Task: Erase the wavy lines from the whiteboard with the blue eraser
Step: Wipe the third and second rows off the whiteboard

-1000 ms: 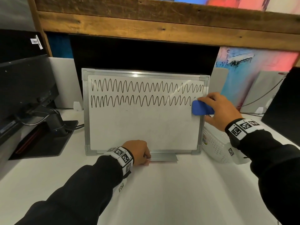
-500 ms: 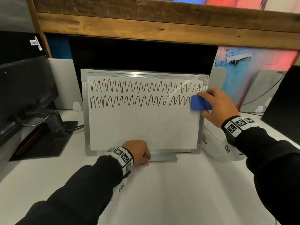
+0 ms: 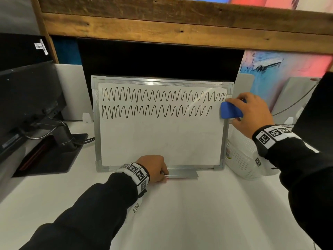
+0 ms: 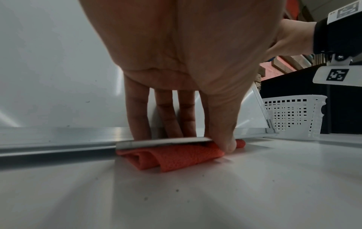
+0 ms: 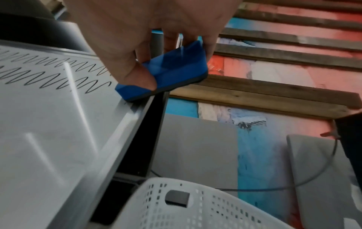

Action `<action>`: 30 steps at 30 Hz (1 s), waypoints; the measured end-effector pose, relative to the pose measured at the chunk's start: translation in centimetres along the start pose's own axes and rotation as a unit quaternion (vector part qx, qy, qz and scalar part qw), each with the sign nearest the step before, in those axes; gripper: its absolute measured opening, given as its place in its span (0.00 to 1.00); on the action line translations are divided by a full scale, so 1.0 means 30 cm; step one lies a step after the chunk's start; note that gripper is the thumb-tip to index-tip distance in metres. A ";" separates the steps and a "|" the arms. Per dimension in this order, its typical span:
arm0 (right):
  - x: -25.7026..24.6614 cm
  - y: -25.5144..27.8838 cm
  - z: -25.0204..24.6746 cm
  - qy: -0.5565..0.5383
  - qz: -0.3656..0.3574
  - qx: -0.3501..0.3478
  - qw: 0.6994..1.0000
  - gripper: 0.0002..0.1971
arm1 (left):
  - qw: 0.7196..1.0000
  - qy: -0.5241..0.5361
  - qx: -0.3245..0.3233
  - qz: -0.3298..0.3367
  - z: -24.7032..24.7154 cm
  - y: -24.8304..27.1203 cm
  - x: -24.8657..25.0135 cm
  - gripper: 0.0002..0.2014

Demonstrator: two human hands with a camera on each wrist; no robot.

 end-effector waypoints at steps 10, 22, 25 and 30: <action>-0.027 0.046 0.028 0.029 -0.017 -0.009 0.999 0.33 | 1.000 -0.006 0.003 -0.005 0.001 -0.001 -0.005 0.13; -0.078 -0.009 0.015 -0.009 -0.004 -0.001 1.000 0.35 | 1.000 -0.008 0.009 -0.015 0.003 -0.008 -0.012 0.13; -0.167 0.002 0.066 0.010 -0.078 -0.043 0.996 0.35 | 1.000 -0.005 0.011 -0.014 0.003 -0.008 -0.011 0.14; -0.096 -0.019 0.033 -0.038 0.016 0.007 0.999 0.35 | 1.000 -0.007 0.015 -0.010 0.006 -0.009 -0.014 0.13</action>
Point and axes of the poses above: each hand's wrist, its own y-axis away from the middle knuckle, its own z-axis out of the palm, x = y × z, the point moved 8 cm from there along -y, towards the middle knuckle, and after that the axes turned 4 degrees about -x, right-handed, at the moved point
